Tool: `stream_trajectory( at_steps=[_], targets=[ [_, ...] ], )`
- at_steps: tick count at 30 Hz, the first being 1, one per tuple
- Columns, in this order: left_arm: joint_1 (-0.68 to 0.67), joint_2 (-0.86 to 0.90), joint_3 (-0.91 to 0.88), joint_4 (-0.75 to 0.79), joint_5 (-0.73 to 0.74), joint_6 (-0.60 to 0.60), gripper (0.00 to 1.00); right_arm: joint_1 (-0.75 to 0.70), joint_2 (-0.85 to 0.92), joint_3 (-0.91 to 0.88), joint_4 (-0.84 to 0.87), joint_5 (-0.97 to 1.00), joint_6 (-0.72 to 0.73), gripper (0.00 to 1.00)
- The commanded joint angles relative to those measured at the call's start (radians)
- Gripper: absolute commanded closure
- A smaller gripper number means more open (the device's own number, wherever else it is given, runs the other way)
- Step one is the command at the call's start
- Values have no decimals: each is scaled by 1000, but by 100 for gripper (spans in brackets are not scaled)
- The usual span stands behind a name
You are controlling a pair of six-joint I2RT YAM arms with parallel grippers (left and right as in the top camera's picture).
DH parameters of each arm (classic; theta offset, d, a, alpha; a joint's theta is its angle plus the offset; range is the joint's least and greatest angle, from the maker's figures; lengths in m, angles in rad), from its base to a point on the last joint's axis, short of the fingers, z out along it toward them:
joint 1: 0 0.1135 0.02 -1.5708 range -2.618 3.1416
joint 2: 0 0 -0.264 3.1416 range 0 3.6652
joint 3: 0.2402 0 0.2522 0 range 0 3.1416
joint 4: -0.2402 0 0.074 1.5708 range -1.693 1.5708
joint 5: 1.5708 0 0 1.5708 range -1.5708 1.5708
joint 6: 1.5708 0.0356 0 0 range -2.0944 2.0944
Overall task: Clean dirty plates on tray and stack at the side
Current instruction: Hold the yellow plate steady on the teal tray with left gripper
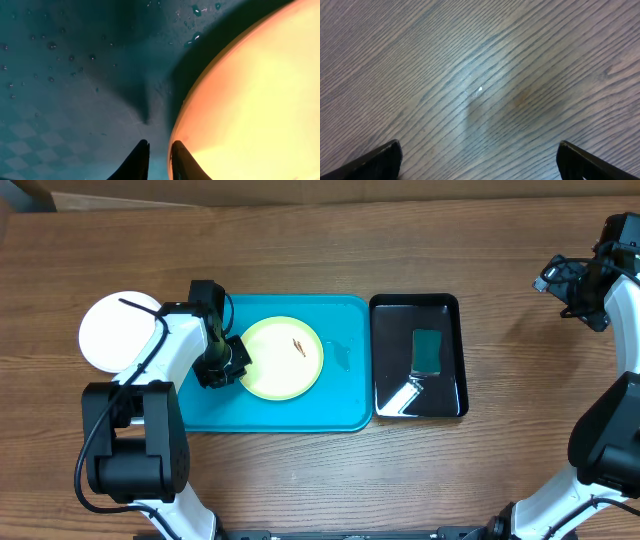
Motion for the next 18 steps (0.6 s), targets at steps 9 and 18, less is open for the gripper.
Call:
stream_trajectory(
  at_steps=[9,18],
  targets=[
    [-8,-16,-16,21,-11,-15,82,0,-10,13,6,-4,4,0],
    [-9,-16,-17,26,-11,-15,85,0,-10,13,6,-4,4,0]
  ],
)
